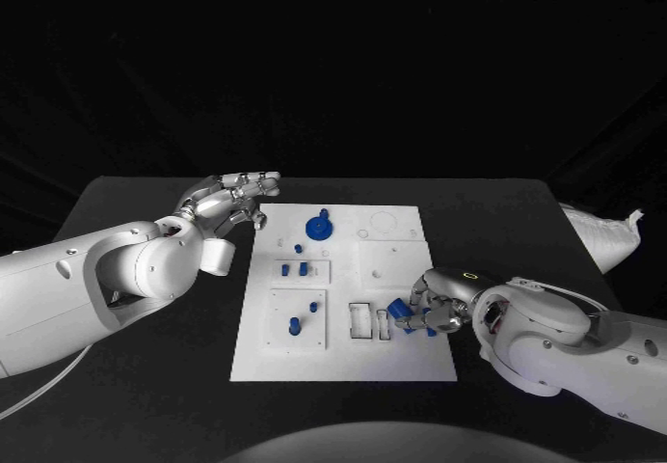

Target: Assemble the parts on the task board

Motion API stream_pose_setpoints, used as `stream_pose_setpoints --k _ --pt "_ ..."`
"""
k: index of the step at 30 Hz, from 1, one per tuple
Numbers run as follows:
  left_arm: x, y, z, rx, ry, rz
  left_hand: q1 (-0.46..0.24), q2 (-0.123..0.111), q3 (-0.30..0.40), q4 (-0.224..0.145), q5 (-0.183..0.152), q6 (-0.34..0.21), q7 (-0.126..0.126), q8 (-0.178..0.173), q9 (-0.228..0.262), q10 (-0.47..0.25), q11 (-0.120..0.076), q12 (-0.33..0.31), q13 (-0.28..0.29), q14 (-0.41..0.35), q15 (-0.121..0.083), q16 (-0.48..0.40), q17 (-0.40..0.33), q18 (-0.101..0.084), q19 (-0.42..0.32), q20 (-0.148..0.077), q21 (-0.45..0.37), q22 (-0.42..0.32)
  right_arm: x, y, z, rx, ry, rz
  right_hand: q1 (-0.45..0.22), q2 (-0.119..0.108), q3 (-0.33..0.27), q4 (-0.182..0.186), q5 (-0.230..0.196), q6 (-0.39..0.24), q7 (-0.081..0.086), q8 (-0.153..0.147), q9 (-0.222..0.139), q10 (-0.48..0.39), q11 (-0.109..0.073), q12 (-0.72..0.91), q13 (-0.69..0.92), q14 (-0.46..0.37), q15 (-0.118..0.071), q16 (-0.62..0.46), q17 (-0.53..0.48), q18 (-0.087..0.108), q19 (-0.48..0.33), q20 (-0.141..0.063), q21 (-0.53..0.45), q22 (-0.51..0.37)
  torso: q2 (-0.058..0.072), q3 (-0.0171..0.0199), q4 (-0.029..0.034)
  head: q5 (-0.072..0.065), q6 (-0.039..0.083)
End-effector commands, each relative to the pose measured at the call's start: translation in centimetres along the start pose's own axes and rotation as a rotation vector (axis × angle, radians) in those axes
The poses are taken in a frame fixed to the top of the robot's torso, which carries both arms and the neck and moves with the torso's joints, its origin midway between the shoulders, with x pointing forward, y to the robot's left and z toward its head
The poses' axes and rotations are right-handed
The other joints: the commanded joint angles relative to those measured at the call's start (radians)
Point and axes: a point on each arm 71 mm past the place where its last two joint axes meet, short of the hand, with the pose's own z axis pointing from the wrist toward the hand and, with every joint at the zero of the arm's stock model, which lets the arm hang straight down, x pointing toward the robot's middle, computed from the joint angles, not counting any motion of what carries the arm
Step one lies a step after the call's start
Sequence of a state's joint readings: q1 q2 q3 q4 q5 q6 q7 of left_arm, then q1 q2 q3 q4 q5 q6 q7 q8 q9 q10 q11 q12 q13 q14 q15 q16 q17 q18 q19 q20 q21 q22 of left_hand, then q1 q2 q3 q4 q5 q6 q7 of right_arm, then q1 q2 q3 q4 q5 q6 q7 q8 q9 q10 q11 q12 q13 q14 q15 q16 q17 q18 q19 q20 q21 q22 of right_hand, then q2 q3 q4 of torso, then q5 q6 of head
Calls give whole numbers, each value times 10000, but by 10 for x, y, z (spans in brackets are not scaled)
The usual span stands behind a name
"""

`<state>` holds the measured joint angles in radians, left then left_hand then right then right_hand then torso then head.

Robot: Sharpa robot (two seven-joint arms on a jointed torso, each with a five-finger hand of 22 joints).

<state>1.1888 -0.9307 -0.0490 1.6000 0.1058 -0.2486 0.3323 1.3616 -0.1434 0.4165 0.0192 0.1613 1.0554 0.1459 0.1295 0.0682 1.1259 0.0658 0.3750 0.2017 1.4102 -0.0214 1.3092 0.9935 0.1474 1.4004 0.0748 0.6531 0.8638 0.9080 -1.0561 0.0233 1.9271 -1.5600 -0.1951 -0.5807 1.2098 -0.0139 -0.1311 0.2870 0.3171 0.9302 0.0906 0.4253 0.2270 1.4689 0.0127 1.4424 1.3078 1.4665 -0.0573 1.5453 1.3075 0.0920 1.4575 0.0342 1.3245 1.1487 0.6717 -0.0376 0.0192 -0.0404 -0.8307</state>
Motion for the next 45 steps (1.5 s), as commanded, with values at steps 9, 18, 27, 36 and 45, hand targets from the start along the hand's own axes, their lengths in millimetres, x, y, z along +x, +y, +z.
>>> stream_pose_setpoints --k 9,18,27,36,45 --pt "5 1 -1 -51 357 -90 -44 40 -22 -25 29 -72 23 41 -1 -87 18 79 20 -26 48 15 -25 128 40 34 -48 -17 7 1 8 129 284 -388 338 189 -56 -103 146 -159 -20 260 122 245 -51 15 1328 960 -80 47 2221 -115 104 -8 78 47 -6 -7 -22 77 -20" --pt "5 1 -1 -68 372 -97 -44 40 -22 -25 29 -72 23 41 -1 -87 18 79 20 -26 48 15 -25 128 40 34 -48 -17 3 3 5 67 -331 245 963 576 222 -343 670 -14 -123 594 321 294 -139 51 1420 962 -143 51 2231 -117 108 -50 109 91 -12 -7 -6 47 -11" --pt "5 2 -2 -80 362 -98 -51 42 -25 -23 30 -74 22 44 -1 -96 18 92 24 -29 49 12 -33 131 35 35 -70 -33 -9 7 -8 -24 -962 2320 923 616 265 -220 1294 22 -186 721 464 340 -203 71 1487 965 -204 60 2250 -130 131 -113 150 153 -15 -18 -19 46 8" --pt "5 2 -2 -86 389 -109 2 91 18 -55 45 -75 12 59 0 -128 7 141 39 -31 43 17 -31 132 34 34 -62 -26 -7 13 -11 -65 -239 2864 932 505 232 -227 1402 27 -205 747 508 330 -220 33 1467 967 -218 63 2256 -134 139 -128 164 176 -9 -23 -12 22 20" --pt "7 2 -1 -88 435 -122 2 91 18 -55 45 -75 12 59 0 -128 7 141 39 -31 43 17 -31 132 34 34 -62 -26 2 29 -7 -231 813 3225 360 649 82 31 1457 214 -272 858 689 337 -269 -34 1448 963 -257 53 2238 -134 139 -159 164 181 -14 -24 3 29 7"
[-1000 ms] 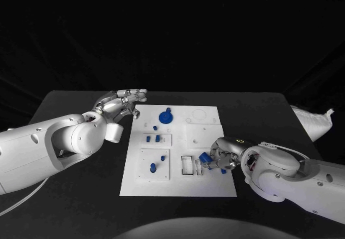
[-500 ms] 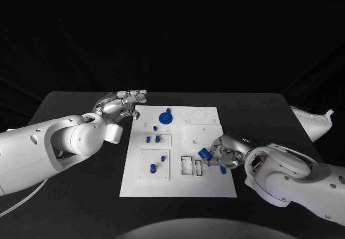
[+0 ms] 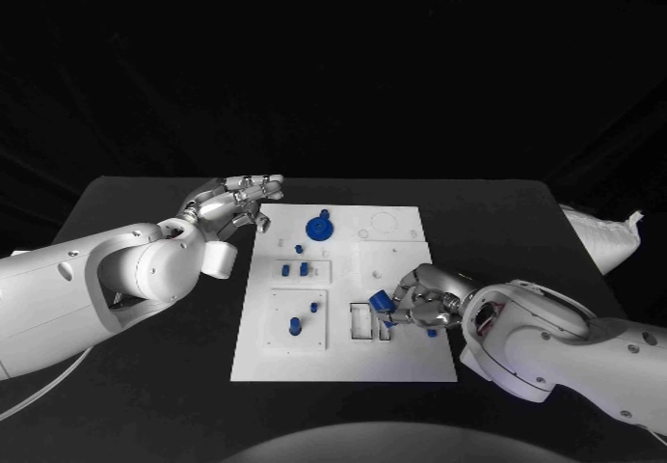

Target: Assemble the parts on the task board

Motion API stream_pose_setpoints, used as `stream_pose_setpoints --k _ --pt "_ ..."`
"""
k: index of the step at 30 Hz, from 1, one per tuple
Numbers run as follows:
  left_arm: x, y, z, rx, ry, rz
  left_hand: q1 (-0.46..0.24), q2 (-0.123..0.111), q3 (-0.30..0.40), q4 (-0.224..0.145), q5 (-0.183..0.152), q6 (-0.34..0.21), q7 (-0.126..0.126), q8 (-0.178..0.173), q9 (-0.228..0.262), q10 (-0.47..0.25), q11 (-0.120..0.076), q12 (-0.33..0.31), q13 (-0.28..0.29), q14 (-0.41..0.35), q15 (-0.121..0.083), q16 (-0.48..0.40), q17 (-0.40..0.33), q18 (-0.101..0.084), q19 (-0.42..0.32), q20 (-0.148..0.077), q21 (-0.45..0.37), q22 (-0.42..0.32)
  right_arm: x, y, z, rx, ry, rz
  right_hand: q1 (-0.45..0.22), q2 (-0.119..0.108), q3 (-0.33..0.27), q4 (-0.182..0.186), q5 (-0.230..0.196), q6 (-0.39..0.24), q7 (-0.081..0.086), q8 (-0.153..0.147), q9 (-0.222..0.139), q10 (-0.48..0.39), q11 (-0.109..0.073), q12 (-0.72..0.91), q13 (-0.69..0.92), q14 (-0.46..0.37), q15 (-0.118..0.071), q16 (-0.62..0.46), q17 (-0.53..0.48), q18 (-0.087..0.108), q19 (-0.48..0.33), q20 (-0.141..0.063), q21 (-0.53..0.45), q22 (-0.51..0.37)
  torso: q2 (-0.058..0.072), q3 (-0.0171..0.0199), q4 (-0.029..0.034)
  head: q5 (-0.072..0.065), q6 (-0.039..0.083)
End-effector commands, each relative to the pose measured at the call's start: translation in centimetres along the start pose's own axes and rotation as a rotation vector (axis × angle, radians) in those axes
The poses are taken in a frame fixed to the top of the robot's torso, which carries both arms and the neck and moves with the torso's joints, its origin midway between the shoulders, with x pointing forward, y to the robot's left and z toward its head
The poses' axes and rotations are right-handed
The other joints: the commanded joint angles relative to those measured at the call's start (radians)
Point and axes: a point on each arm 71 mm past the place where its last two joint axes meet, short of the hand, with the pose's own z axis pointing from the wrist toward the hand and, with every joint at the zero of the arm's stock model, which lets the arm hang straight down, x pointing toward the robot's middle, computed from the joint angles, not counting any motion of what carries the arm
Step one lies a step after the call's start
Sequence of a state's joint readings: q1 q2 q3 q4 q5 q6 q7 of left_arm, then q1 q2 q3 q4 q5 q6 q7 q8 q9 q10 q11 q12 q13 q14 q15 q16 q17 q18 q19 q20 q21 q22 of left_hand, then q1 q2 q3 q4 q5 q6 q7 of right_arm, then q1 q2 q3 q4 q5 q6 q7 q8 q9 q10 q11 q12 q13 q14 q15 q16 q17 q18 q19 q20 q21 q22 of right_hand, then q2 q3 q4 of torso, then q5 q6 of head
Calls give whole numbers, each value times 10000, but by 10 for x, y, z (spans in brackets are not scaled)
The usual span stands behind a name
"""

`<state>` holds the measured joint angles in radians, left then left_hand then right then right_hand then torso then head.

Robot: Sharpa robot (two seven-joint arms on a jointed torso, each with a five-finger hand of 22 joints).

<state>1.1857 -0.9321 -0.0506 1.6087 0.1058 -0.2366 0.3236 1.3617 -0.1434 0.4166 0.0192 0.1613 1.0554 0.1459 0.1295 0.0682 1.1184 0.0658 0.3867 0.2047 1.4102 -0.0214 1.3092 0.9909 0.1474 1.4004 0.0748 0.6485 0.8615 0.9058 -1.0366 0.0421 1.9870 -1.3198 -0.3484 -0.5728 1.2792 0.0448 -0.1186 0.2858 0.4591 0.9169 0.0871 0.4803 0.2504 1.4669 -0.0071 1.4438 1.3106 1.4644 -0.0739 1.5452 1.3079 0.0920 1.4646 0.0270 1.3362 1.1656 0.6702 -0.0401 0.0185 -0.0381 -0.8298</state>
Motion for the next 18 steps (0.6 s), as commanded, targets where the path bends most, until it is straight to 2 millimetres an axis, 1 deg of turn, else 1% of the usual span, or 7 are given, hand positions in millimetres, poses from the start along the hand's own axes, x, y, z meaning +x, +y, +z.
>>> stream_pose_setpoints --k 1,5,10,12,15,18 --pt "4 0 0 50 259 -51 2 91 18 -55 45 -75 12 59 0 -54 7 24 10 -31 43 17 -5 132 34 34 -17 -2 8 4 1 111 867 327 -449 95 -78 44 91 381 -255 327 496 359 -85 -59 1417 984 -103 54 2234 -133 67 -97 46 10 5 0 9 3 -6" --pt "4 0 0 53 257 -51 -1 93 20 -57 43 -78 15 63 0 -66 10 38 14 -30 43 21 -1 133 34 34 -20 -4 13 9 4 101 1072 425 -587 125 -136 32 234 434 -290 362 580 353 -117 -101 1392 981 -128 46 2220 -130 65 -118 38 1 10 3 -3 34 -10" --pt "4 0 0 50 276 -57 -3 93 19 -56 43 -78 15 63 0 -67 10 39 14 -30 43 21 0 133 34 34 -20 -4 15 10 8 154 1112 426 -600 133 -144 23 269 452 -304 377 611 350 -131 -118 1382 980 -138 45 2217 -129 63 -127 34 -6 3 -1 2 23 -22" --pt "4 0 0 49 280 -58 -3 93 19 -56 43 -78 15 63 0 -67 10 39 14 -30 43 21 0 133 34 34 -20 -4 15 11 10 170 1117 396 -631 141 -158 28 282 467 -312 389 638 348 -139 -131 1374 980 -145 44 2216 -129 64 -133 34 -4 9 5 -4 49 -24" --pt "4 0 0 47 286 -60 -10 92 16 -53 41 -79 17 65 0 -71 12 45 16 -30 44 21 -1 132 35 35 -15 0 17 12 12 165 1173 347 -706 152 -193 36 281 485 -324 407 689 345 -151 -153 1361 979 -157 40 2209 -128 62 -145 28 -12 12 11 6 49 -37" --pt "4 0 0 47 286 -60 -13 92 15 -52 40 -79 17 65 0 -73 13 48 17 -31 44 21 -2 132 35 35 -14 1 18 13 13 142 1208 295 -768 162 -222 39 264 491 -333 418 728 347 -159 -163 1358 981 -165 45 2220 -128 62 -154 26 -13 18 8 6 58 -44"
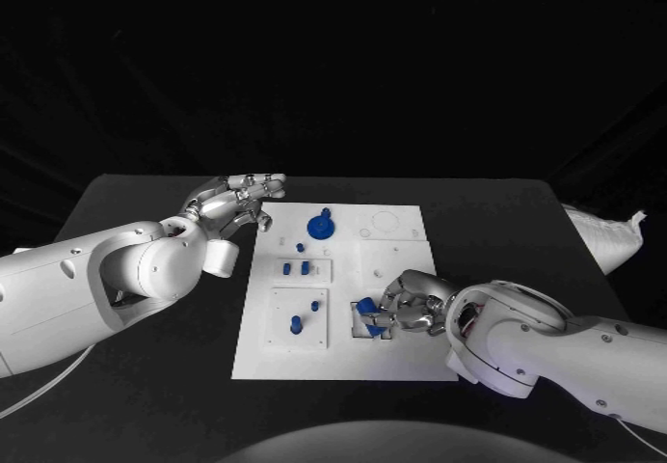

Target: Assemble the parts on the task board

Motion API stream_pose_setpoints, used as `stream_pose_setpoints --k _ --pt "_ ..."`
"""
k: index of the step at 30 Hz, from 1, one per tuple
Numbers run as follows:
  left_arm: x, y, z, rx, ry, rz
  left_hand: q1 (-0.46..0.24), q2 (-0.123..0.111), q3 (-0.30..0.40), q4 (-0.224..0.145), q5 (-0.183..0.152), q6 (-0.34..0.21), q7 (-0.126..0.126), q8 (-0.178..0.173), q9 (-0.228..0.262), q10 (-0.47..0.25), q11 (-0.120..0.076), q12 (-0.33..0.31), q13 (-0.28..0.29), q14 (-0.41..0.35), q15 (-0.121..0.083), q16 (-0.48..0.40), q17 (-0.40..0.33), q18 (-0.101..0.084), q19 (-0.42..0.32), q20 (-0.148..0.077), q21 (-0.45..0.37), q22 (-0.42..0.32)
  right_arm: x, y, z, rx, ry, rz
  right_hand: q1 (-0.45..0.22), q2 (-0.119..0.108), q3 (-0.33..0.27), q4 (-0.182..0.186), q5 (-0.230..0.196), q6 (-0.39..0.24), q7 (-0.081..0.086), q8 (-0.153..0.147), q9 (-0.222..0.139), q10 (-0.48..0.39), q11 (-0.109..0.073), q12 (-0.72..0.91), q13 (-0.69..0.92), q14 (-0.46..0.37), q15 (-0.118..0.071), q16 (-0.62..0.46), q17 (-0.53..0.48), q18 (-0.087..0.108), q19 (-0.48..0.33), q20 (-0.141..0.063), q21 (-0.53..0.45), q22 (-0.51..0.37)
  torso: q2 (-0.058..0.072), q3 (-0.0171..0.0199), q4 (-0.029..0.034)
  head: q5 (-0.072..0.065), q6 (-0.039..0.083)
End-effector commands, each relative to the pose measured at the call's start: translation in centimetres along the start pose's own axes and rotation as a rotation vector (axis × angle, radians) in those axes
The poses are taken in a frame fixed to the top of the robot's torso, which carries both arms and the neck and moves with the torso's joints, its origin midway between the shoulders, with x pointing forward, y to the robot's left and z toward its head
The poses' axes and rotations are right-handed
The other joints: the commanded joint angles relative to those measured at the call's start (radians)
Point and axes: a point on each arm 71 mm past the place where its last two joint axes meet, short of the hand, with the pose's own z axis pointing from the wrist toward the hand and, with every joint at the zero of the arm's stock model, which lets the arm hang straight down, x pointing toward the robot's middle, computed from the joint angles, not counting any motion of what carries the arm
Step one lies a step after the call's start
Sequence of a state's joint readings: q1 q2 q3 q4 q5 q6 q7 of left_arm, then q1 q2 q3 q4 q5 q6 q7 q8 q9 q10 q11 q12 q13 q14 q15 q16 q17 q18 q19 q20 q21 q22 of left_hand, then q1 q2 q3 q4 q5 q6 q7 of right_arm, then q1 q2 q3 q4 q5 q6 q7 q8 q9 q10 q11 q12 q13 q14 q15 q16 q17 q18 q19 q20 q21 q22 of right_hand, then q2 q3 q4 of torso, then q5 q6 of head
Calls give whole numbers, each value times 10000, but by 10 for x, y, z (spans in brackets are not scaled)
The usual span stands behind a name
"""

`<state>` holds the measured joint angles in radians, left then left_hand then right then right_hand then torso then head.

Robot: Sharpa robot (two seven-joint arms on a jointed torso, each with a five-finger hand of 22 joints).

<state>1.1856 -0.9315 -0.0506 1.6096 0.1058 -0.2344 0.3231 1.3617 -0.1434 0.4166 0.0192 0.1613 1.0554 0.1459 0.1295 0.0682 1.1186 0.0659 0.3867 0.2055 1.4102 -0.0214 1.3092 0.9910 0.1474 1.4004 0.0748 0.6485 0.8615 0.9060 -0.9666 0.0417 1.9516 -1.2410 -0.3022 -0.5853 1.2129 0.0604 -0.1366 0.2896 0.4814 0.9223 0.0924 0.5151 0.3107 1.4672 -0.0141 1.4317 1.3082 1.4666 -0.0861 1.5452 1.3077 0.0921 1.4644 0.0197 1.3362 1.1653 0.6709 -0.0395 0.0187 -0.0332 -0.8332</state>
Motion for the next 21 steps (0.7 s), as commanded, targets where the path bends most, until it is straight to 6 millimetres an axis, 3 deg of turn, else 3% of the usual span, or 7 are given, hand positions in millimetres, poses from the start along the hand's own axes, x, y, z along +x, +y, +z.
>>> stream_pose_setpoints --k 1,5,7,11,13,15,21 --pt "3 0 0 55 253 -49 -13 92 15 -52 40 -79 17 65 0 -74 12 48 9 -30 44 21 -3 132 35 35 -14 1 3 1 2 75 257 -159 -169 18 -72 1 10 439 -395 81 166 345 -97 -53 1379 957 -51 39 2211 -131 65 -88 27 -5 9 3 -2 12 -10" --pt "3 0 0 51 259 -51 -13 92 15 -52 40 -79 17 65 0 -74 12 48 9 -30 44 21 -3 132 35 35 -14 1 3 2 5 44 184 -218 -371 44 -189 -1 -300 420 -412 98 293 345 -113 -89 1367 956 -64 34 2204 -132 66 -105 21 -9 15 7 -5 34 -26" --pt "3 0 0 49 257 -51 -13 92 15 -52 40 -79 17 65 0 -74 12 48 9 -30 44 21 -3 132 35 35 -14 1 3 3 6 29 123 -249 -524 62 -298 -4 -772 402 -419 107 387 341 -119 -117 1358 956 -72 34 2206 -131 65 -113 11 -19 18 3 -2 32 -20" --pt "3 0 0 45 258 -51 -13 92 15 -52 40 -79 17 65 0 -74 12 48 9 -30 44 21 -3 132 35 35 -14 1 3 4 8 2 20 -320 -999 66 -682 -6 -2135 335 -419 99 590 317 -116 -204 1323 948 -72 11 2166 -126 53 -117 -22 -55 6 1 -2 44 -32" --pt "3 0 0 42 257 -51 -13 92 15 -52 40 -79 17 65 0 -74 12 48 9 -30 44 21 -3 132 35 35 -14 1 2 3 9 1 -61 -397 -1420 24 -1031 -5 -3282 275 -406 73 705 266 -103 -326 1252 943 -63 -3 2144 -119 35 -112 -58 -97 10 3 -1 46 -46" --pt "3 0 0 40 254 -50 -13 92 15 -52 40 -79 17 65 0 -74 12 48 9 -30 44 21 -3 132 35 35 -14 1 1 3 10 -5 -168 -484 -1715 -23 -1253 -3 -3937 229 -392 51 779 189 -89 -502 1132 938 -50 -15 2126 -111 18 -101 -91 -139 6 0 -12 54 -48" --pt "3 -1 0 36 250 -49 -26 88 9 -48 37 -83 20 68 0 -83 14 62 13 -29 46 24 -1 130 37 36 -9 5 -1 2 10 -40 -385 -703 -2034 -105 -1457 31 -4272 180 -373 23 885 91 -72 -739 973 927 -34 -45 2076 -99 -9 -83 -141 -201 -2 7 -18 57 -50"
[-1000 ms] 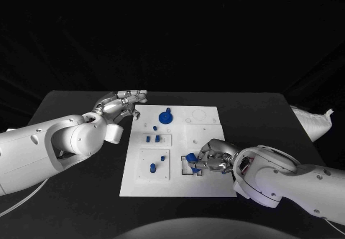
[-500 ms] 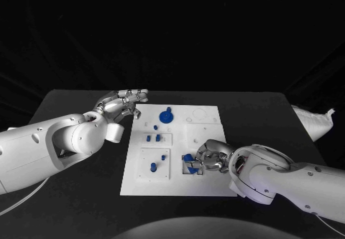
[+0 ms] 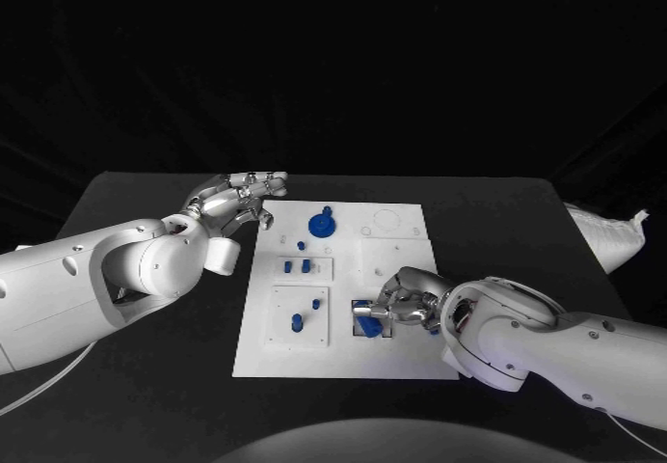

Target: Assemble the parts on the task board

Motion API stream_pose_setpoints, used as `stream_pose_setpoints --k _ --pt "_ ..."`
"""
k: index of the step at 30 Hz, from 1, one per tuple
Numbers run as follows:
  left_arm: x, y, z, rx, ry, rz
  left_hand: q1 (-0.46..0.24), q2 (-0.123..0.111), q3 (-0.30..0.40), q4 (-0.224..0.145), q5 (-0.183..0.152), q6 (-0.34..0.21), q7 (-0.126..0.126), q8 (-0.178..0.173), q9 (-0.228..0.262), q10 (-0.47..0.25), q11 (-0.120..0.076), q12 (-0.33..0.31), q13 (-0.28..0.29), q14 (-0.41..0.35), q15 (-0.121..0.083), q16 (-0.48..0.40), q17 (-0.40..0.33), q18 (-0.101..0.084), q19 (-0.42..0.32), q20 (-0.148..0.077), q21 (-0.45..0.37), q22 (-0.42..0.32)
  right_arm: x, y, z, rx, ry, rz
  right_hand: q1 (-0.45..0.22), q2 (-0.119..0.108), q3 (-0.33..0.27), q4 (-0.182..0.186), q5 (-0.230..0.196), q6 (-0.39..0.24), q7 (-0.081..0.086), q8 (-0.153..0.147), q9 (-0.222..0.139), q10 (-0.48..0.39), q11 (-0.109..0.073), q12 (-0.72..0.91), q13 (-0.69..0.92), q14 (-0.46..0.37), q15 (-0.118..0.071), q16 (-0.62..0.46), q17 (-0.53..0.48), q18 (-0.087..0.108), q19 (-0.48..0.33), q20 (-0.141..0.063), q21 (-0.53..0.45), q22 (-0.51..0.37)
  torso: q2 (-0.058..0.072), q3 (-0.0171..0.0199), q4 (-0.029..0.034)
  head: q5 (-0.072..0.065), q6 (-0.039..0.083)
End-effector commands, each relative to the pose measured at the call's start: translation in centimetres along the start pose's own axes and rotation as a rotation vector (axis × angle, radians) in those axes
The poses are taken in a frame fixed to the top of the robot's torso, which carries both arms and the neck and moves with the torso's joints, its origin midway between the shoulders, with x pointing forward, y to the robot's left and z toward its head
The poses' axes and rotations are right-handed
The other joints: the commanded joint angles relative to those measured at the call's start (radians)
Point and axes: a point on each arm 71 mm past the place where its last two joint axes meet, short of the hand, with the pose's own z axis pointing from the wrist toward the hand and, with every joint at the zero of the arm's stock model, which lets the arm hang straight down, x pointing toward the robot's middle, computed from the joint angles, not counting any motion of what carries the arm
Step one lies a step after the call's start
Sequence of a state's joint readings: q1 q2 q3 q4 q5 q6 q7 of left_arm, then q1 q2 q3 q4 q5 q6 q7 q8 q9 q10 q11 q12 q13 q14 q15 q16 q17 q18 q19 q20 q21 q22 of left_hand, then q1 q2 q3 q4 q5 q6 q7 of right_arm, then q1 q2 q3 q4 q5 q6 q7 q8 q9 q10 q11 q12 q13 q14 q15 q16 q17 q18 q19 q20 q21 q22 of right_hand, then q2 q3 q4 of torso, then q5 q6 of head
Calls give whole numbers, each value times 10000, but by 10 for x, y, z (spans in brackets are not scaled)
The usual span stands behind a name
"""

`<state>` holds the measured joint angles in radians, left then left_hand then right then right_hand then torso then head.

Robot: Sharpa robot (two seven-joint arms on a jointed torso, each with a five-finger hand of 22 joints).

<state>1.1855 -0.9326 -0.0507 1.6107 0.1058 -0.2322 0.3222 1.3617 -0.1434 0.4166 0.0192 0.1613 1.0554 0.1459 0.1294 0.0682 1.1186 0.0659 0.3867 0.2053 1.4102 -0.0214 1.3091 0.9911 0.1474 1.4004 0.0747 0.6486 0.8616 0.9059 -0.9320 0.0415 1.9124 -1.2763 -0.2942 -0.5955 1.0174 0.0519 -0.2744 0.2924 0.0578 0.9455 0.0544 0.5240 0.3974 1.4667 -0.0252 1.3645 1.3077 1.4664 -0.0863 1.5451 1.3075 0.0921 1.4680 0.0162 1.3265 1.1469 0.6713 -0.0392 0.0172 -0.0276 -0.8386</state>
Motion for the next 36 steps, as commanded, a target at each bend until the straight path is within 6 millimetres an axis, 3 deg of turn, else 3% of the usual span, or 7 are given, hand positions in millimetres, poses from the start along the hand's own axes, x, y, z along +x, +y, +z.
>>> stream_pose_setpoints --k 1,6,11,16,21,27,36 --pt "3 -1 0 43 231 -42 -26 88 9 -49 37 -83 20 68 0 -84 13 62 14 -30 46 24 -2 130 37 36 -10 4 -2 1 0 -102 -270 -420 -80 -22 -80 2 -36 -53 7 -67 19 94 40 -72 975 928 -31 -45 2079 -99 -45 -47 -45 -18 -6 4 -3 1 3" --pt "2 -1 0 38 228 -42 -26 88 9 -49 37 -83 20 68 0 -84 13 62 14 -30 46 24 -2 130 37 36 -10 4 -1 2 -2 -236 -247 -501 366 -61 1 -103 193 -84 14 -90 135 97 52 -97 982 930 -21 -45 2086 -99 -50 -33 -54 -14 -3 13 1 -8 15" --pt "2 -1 0 31 229 -43 -26 88 9 -49 37 -83 20 68 0 -84 13 62 14 -30 46 24 -2 130 37 36 -10 4 0 4 -5 -456 -108 -569 1597 -53 268 -670 796 -86 13 -107 304 125 43 -90 1021 937 -27 -31 2116 -110 -30 -37 -27 47 -1 7 4 2 6" --pt "1 -1 -1 26 207 -37 -26 88 9 -49 37 -83 20 68 0 -84 13 62 14 -30 46 24 -2 130 37 36 -10 4 0 3 -9 -542 -25 -583 1708 41 272 -676 1014 -37 -2 -96 400 156 30 -62 1055 943 -34 -16 2145 -123 -7 -42 17 121 -8 6 -2 20 -15" --pt "0 -1 -1 24 185 -31 -26 88 9 -49 37 -83 20 68 0 -84 13 62 14 -30 46 24 -2 130 37 36 -10 4 0 2 -10 -566 44 -653 1994 -46 272 -864 1036 24 -28 -56 509 177 9 -47 1078 951 -51 2 2179 -131 8 -54 47 172 -5 5 -13 36 -9" --pt "1 -1 -1 19 209 -38 -26 88 9 -49 37 -83 20 68 0 -84 13 62 14 -30 46 24 -2 130 37 36 -10 4 -1 1 -8 -398 -91 -803 2540 124 495 -1254 673 120 -81 88 798 219 -40 -16 1117 957 -91 19 2211 -142 27 -91 84 239 -9 0 4 -14 -10" --pt "1 -1 -1 15 209 -38 -26 88 9 -49 37 -83 20 68 0 -84 13 62 14 -30 46 24 -2 130 37 36 -10 4 0 -2 -1 -174 -59 -884 2468 394 590 -1205 720 139 -116 161 993 251 -71 13 1148 960 -116 26 2226 -146 35 -113 96 261 -6 -1 18 -18 -11"
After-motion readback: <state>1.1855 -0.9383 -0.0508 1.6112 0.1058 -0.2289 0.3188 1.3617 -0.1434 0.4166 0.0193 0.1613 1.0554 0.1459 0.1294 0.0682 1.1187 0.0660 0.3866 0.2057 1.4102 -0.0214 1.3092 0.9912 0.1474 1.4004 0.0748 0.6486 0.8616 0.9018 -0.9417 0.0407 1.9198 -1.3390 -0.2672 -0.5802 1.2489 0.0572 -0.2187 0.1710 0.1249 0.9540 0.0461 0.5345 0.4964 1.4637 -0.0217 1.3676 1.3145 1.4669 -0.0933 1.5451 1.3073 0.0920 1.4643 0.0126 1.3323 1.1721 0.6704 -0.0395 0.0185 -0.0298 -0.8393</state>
